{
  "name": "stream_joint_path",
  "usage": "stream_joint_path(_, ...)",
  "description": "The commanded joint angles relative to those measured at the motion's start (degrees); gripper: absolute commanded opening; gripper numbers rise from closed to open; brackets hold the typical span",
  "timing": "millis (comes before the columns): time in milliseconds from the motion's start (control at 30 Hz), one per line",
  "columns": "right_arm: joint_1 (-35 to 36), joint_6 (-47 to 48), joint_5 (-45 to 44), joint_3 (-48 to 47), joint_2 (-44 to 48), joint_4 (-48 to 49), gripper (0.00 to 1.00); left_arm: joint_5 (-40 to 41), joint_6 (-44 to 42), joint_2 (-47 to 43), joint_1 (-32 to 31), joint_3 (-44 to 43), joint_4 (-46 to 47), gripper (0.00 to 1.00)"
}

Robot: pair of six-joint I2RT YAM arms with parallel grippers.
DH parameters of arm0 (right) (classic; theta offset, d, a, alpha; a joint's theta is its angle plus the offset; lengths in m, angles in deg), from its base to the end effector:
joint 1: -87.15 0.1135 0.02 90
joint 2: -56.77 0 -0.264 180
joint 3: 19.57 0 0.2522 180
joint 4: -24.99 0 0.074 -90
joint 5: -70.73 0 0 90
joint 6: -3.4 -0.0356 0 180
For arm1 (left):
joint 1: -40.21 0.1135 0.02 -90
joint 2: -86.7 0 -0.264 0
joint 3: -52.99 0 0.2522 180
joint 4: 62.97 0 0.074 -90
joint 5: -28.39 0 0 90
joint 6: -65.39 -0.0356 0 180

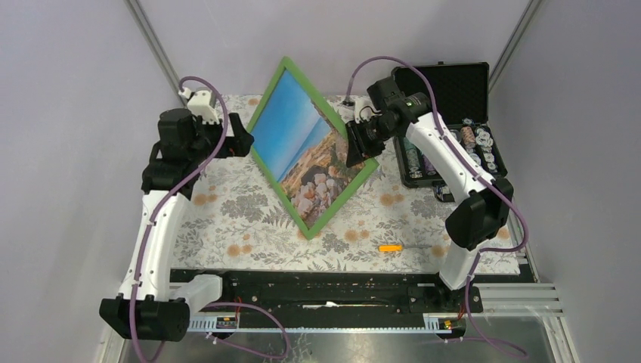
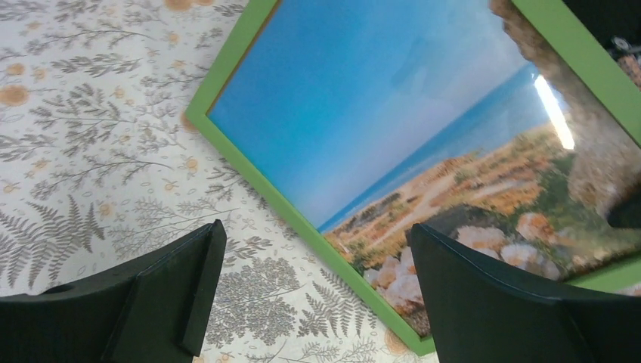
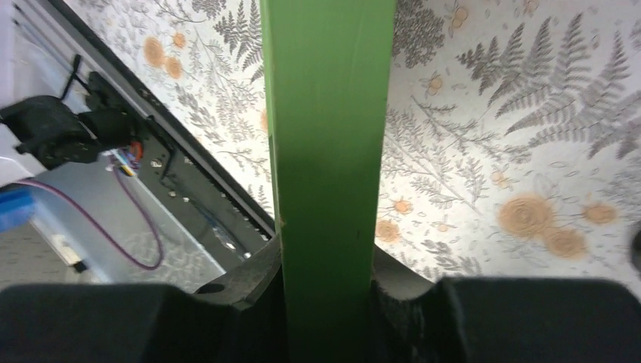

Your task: Take the photo out of the frame

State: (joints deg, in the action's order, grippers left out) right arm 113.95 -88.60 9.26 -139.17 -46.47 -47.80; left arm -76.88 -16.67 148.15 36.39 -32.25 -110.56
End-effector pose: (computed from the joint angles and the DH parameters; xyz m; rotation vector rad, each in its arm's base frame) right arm 0.3321 0.1868 0.3538 -0.7463 2.4741 0.8278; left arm 0.2226 -0.0243 0.4034 0.1020 1.9896 -0.3972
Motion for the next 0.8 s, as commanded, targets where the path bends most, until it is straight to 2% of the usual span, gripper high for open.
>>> stream_joint_path(0,2.2,16.3,-15.4,-7.8,2.5,3.1,0.00,-0.8,1.5,1.9,3.6,-4.1,1.3,0.99)
stream_joint_path(167,5.8,20.0,-20.5,-16.2,0.3,0.2,0.00,-5.8,1.8,5.9,12.6,-6.6,1.0,0.99)
stream_joint_path(367,11.5,25.1,-27.8,-20.7,-1.6,1.0,0.00,-13.2,1.6,10.8,21.3,-9.7,0.7,0.99)
stream_joint_path(567,18.4,32.6,-40.2,-16.9,-1.2,6.6,0.00,-14.5,-1.0,14.6,27.8,-13.5,-0.5,0.99)
stream_joint_path(667,22.2,36.7,-46.7,-10.9,0.2,12.3,0.00,-14.5,-2.1,16.0,29.1,-13.3,-0.6,0.99)
stream_joint_path(767,24.7,38.5,-50.9,-8.9,0.3,15.8,0.00,-13.4,-3.2,16.8,29.9,-12.2,0.2,0.99)
